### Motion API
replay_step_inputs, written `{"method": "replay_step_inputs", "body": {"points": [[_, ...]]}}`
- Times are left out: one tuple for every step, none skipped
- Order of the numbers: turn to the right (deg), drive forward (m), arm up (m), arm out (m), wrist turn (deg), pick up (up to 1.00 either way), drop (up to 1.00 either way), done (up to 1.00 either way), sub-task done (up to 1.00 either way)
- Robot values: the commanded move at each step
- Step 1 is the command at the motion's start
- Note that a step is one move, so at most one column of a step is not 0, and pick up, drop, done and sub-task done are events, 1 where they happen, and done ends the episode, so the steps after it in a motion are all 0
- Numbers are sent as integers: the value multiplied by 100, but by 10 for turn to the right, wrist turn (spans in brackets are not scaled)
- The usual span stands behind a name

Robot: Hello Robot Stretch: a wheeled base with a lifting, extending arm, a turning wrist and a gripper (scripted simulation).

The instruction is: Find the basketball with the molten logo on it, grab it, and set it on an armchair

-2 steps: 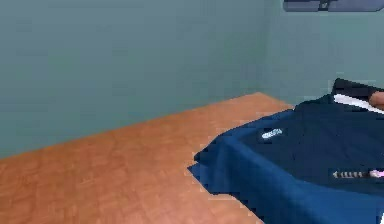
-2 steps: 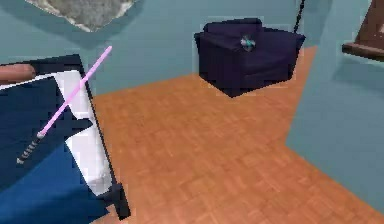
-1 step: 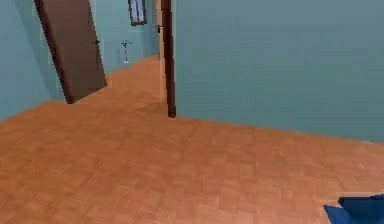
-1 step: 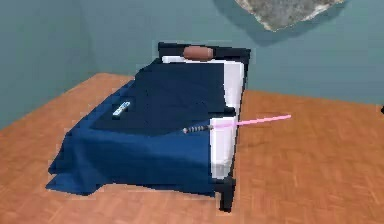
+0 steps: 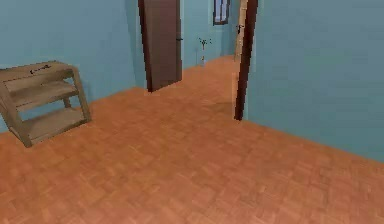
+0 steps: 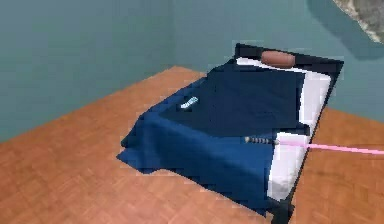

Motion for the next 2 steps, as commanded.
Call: {"method": "replay_step_inputs", "body": {"points": [[0, 100, 0, 0, 0, 0, 0, 0, 0], [0, 100, 0, 0, 0, 0, 0, 0, 0]]}}
